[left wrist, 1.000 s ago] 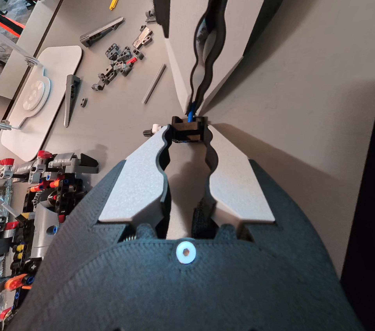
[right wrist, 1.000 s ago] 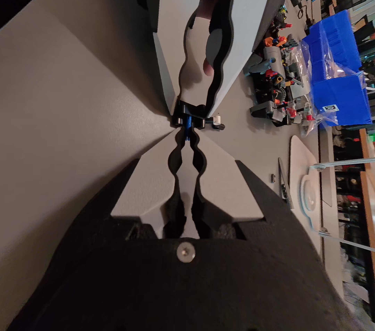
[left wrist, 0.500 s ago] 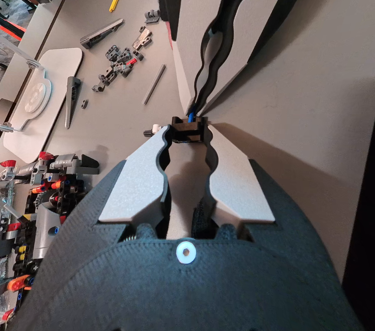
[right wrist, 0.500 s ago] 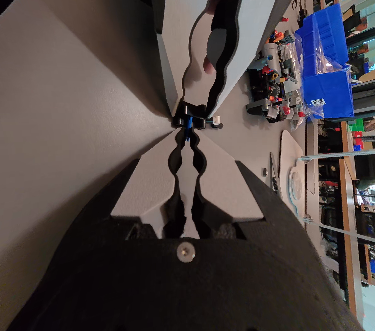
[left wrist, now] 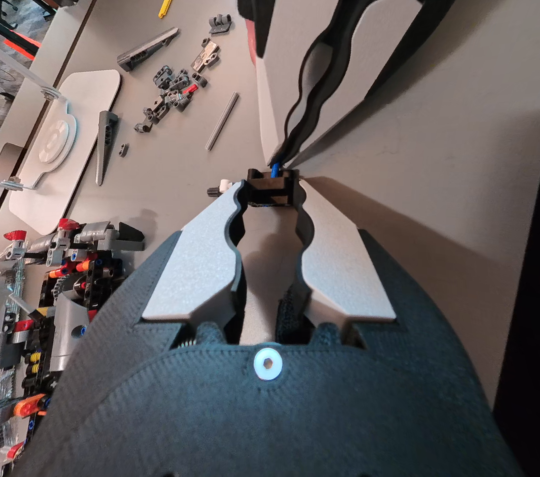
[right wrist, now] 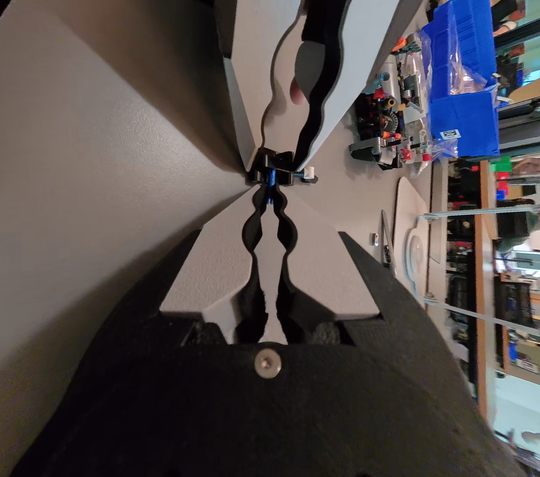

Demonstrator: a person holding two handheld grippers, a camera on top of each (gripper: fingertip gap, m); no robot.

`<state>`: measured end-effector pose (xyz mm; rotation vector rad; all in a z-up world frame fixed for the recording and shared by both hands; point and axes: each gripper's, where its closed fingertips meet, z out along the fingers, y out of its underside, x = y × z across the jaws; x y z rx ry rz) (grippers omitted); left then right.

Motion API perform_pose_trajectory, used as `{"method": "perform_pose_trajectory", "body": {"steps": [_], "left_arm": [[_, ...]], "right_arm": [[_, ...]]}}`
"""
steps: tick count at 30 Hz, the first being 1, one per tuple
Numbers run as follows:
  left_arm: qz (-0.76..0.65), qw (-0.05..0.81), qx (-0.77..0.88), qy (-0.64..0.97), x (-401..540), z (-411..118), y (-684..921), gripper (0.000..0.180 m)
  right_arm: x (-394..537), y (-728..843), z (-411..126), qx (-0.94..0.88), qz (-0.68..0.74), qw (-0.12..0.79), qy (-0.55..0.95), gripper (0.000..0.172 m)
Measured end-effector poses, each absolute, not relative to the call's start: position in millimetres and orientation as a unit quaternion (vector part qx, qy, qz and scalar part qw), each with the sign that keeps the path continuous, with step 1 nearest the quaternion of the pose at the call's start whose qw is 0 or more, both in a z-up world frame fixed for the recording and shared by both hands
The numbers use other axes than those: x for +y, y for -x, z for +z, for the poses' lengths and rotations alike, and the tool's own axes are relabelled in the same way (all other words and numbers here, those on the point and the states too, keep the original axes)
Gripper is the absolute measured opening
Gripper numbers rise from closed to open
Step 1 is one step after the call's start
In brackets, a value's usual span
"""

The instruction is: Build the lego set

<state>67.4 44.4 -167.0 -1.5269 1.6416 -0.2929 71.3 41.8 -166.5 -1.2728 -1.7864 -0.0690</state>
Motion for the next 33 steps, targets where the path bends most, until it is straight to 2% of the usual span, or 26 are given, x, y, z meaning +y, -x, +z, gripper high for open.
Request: {"method": "perform_pose_trajectory", "body": {"steps": [8,19,27,33], "left_arm": [[-0.114,0.429,0.657,0.609,45.0,-167.0,-68.0,0.03],[-0.112,0.431,0.658,0.608,45.3,-167.0,-67.6,0.03],[-0.112,0.43,0.657,0.609,46.5,-166.9,-65.9,0.03],[-0.108,0.435,0.66,0.603,47.2,-166.9,-68.8,0.03]], "right_arm": [[40.2,-70.9,-165.3,-0.687,0.12,0.409,0.589,0.001],[40.9,-67.2,-163.7,-0.718,0.081,0.425,0.545,0.001],[43.1,-65.4,-164.3,-0.717,0.132,0.396,0.558,0.002],[46.5,-72.3,-158.0,-0.699,0.163,0.38,0.584,0.011]]}}
